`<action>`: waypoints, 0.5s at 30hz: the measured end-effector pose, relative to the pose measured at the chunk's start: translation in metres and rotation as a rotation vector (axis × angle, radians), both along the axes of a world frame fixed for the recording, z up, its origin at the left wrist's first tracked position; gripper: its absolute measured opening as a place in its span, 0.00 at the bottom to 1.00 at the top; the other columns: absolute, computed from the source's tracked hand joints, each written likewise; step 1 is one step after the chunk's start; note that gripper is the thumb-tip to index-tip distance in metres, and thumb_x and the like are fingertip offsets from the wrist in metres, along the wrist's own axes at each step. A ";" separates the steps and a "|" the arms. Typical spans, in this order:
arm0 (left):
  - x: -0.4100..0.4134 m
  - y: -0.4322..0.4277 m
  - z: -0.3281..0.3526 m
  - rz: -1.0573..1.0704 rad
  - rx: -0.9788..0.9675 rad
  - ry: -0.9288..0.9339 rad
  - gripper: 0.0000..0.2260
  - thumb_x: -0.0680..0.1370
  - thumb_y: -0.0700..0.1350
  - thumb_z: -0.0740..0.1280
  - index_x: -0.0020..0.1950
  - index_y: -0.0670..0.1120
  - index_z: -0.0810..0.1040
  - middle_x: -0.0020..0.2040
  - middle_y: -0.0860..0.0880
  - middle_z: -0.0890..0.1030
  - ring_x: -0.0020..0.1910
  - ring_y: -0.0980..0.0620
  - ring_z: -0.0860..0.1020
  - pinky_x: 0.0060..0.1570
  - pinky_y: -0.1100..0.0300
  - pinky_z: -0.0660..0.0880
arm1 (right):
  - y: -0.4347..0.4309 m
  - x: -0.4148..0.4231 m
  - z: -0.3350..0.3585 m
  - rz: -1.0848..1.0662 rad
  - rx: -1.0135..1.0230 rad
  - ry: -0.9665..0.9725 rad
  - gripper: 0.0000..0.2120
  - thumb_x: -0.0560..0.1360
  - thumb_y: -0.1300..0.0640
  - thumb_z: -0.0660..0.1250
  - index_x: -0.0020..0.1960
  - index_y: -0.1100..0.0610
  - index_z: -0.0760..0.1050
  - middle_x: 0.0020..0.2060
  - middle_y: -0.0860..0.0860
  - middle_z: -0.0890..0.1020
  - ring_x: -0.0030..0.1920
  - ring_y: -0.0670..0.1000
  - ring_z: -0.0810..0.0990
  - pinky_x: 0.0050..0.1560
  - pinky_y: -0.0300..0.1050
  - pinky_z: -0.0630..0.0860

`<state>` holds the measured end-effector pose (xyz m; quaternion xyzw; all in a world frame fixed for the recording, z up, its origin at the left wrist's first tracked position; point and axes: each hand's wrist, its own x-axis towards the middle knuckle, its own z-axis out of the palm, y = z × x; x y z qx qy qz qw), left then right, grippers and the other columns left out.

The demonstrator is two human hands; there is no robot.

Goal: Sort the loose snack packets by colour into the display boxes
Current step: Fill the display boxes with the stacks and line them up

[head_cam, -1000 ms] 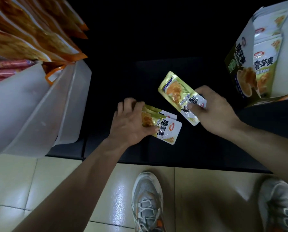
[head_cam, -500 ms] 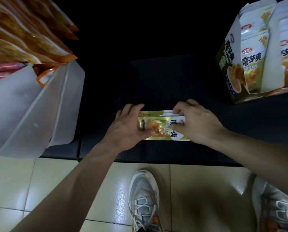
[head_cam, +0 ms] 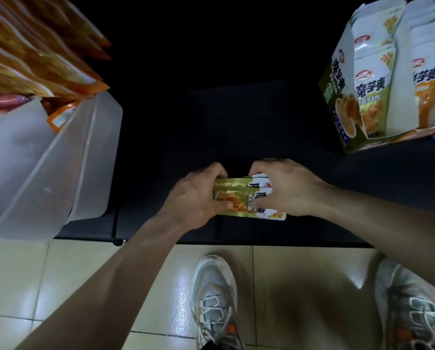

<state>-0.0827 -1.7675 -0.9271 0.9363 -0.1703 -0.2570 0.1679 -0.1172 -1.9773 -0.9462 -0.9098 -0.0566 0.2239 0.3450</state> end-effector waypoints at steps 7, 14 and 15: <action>-0.005 -0.012 -0.010 0.042 -0.129 -0.282 0.17 0.77 0.46 0.70 0.64 0.55 0.72 0.57 0.55 0.73 0.56 0.54 0.70 0.52 0.59 0.72 | -0.001 0.002 -0.001 -0.099 -0.019 -0.307 0.15 0.73 0.57 0.73 0.57 0.47 0.73 0.49 0.42 0.70 0.45 0.45 0.73 0.44 0.39 0.67; -0.006 -0.019 -0.013 -0.074 0.100 -0.479 0.15 0.74 0.52 0.69 0.60 0.54 0.77 0.54 0.55 0.80 0.53 0.49 0.75 0.54 0.54 0.70 | -0.006 -0.002 -0.006 -0.087 0.078 -0.243 0.16 0.74 0.61 0.72 0.57 0.46 0.74 0.49 0.42 0.75 0.46 0.44 0.77 0.47 0.44 0.78; -0.004 -0.020 -0.009 -0.087 0.114 -0.473 0.14 0.74 0.53 0.69 0.59 0.55 0.77 0.51 0.55 0.81 0.52 0.49 0.77 0.54 0.54 0.69 | -0.008 -0.002 -0.003 -0.110 0.092 -0.248 0.16 0.74 0.60 0.73 0.55 0.46 0.74 0.48 0.42 0.77 0.45 0.43 0.78 0.47 0.46 0.79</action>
